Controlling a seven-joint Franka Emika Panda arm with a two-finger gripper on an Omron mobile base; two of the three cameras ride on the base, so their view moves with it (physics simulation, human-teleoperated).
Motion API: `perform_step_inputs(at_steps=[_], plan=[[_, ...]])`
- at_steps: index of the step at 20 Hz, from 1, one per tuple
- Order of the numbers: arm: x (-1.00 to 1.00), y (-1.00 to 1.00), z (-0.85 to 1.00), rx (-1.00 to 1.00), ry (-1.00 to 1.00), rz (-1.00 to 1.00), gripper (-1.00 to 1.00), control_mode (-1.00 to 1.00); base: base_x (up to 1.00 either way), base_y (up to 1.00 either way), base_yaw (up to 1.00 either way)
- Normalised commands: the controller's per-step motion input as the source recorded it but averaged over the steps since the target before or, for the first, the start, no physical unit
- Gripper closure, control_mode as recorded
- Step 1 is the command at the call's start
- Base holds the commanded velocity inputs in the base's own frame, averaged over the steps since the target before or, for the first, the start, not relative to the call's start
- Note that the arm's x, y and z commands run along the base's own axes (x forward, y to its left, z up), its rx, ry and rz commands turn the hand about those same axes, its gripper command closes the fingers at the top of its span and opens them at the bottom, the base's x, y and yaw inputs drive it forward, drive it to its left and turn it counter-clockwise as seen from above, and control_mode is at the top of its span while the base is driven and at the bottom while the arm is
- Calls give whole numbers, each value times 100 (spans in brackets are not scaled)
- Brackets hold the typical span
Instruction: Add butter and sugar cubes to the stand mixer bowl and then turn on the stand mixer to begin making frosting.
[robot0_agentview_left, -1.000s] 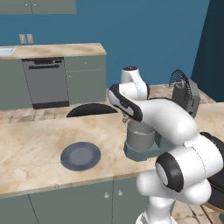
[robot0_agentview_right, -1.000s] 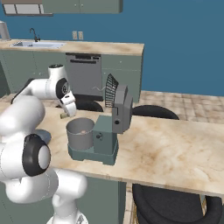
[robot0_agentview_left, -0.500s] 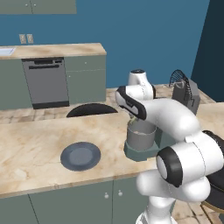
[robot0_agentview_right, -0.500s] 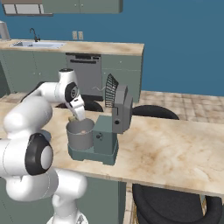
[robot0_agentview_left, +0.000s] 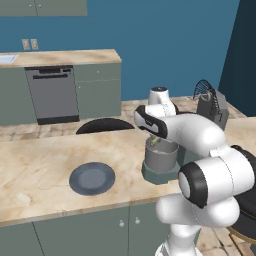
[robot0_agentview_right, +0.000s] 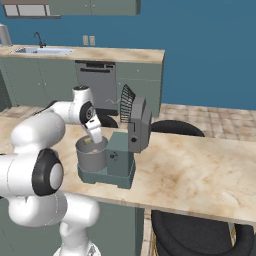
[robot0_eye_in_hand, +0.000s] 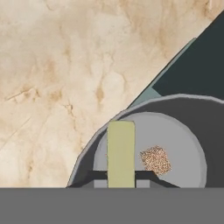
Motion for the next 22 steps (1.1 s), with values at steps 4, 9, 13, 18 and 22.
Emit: perform_step_inputs(at_steps=[4,9,13,18,22], plan=[[21,-18,-31,0,0,-2,100,-100,0,0,0],[12,-5,-40,0,0,-1,100,-100,0,0,0],[20,0,-44,0,0,-2,-100,-100,0,0,0],[4,-18,-11,0,0,-1,-100,-100,0,0,0],[-14,-21,23,0,0,0,-100,-100,0,0,0]])
